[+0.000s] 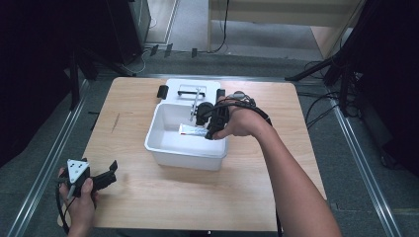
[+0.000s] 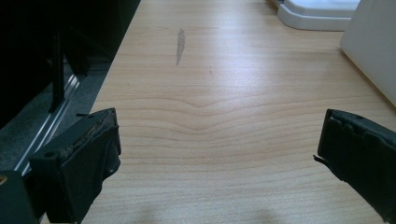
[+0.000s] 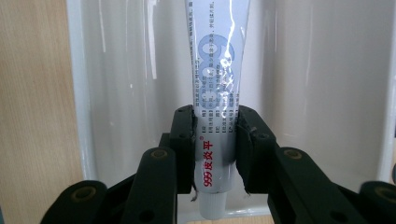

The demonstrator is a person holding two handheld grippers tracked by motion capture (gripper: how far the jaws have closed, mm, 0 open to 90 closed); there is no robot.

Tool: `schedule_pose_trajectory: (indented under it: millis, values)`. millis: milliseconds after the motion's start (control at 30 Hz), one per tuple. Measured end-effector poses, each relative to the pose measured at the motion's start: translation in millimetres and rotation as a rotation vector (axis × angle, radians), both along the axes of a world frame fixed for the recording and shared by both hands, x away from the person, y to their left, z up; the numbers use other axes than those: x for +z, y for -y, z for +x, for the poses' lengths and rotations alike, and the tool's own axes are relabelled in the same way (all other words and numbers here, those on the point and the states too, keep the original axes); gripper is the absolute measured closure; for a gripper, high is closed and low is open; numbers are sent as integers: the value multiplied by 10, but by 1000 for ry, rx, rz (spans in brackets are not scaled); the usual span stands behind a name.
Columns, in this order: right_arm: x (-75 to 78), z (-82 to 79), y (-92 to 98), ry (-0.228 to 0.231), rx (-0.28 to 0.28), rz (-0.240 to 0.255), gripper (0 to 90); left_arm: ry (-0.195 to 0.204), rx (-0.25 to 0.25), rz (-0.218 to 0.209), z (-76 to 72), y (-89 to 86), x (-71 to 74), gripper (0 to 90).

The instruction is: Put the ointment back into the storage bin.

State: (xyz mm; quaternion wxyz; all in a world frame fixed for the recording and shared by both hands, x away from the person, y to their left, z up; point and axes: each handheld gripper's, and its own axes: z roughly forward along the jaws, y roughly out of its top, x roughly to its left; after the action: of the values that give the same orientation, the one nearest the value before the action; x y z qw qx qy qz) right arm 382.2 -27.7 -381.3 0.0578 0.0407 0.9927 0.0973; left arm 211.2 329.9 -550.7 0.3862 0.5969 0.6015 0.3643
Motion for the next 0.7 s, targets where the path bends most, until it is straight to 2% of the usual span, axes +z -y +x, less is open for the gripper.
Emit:
schedule_pose_trajectory:
  millis: [100,300,700]
  values:
    - [-39,1,14,-12,-15,-4,716,0,0,0,0,0,0,0]
    - [-95,25,24,-23,-4,5,716,-1,0,0,1,1,0,0]
    - [-268,37,-4,-56,-13,-14,715,2,1,-7,1,-3,-2,0]
